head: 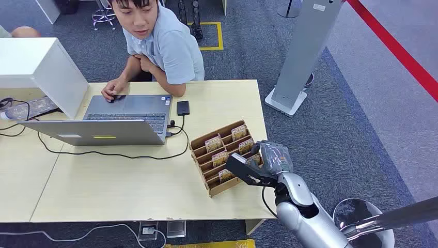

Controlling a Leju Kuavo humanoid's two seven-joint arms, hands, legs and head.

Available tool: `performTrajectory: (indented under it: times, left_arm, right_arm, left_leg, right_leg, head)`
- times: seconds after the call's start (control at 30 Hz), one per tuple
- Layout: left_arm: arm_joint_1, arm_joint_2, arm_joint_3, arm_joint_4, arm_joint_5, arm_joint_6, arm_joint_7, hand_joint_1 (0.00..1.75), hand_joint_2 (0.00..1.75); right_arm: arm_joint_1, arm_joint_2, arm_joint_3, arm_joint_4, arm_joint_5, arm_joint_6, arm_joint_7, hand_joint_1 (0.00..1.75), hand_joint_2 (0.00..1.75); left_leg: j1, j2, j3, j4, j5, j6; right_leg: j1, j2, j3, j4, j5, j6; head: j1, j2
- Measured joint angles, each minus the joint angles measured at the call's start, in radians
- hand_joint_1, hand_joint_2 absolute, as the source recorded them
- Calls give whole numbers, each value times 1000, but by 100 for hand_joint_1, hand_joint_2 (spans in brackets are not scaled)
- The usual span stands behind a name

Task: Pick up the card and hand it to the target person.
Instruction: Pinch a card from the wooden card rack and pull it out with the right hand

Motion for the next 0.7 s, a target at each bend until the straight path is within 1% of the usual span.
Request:
performTrajectory:
  times: [0.4, 0.43, 0.53, 0.57, 0.67, 0.7]
  left_arm:
    - [0, 0, -1, 3, 0, 3, 1, 0, 0]
    - [0, 0, -1, 3, 0, 3, 2, 0, 0]
    - [0, 0, -2, 3, 0, 3, 5, 0, 0]
    - [0, 0, -2, 3, 0, 3, 6, 0, 0]
    - [0, 0, -2, 3, 0, 2, 7, 0, 0]
    - [0, 0, -2, 3, 0, 2, 7, 0, 0]
  right_arm:
    - [0, -2, 4, 20, -10, -19, 19, 102, 175]
    - [0, -2, 4, 20, -10, -19, 20, 108, 175]
    - [0, -2, 4, 20, -10, -20, 21, 137, 175]
    - [0, -2, 4, 20, -10, -19, 22, 140, 175]
    - [1, -2, 4, 20, -10, -19, 23, 143, 175]
    - [1, -2, 4, 20, -10, -19, 24, 151, 175]
  left_leg:
    - [0, 0, 0, 0, 0, 0]
    - [0, 0, 0, 0, 0, 0]
    - [0, 0, 0, 0, 0, 0]
    - [0, 0, 0, 0, 0, 0]
    - [0, 0, 1, 0, 0, 0]
    - [0, 0, 1, 0, 0, 0]
  right_leg:
    - [0, 0, 0, 0, 0, 0]
    - [0, 0, 0, 0, 0, 0]
    - [0, 0, 0, 0, 0, 0]
    - [0, 0, 0, 0, 0, 0]
    - [0, 0, 0, 0, 0, 0]
    - [0, 0, 0, 0, 0, 0]
  head:
    - [0, 0]
    - [0, 0]
    - [0, 0]
    - [0, 0]
    - [0, 0]
    - [0, 0]
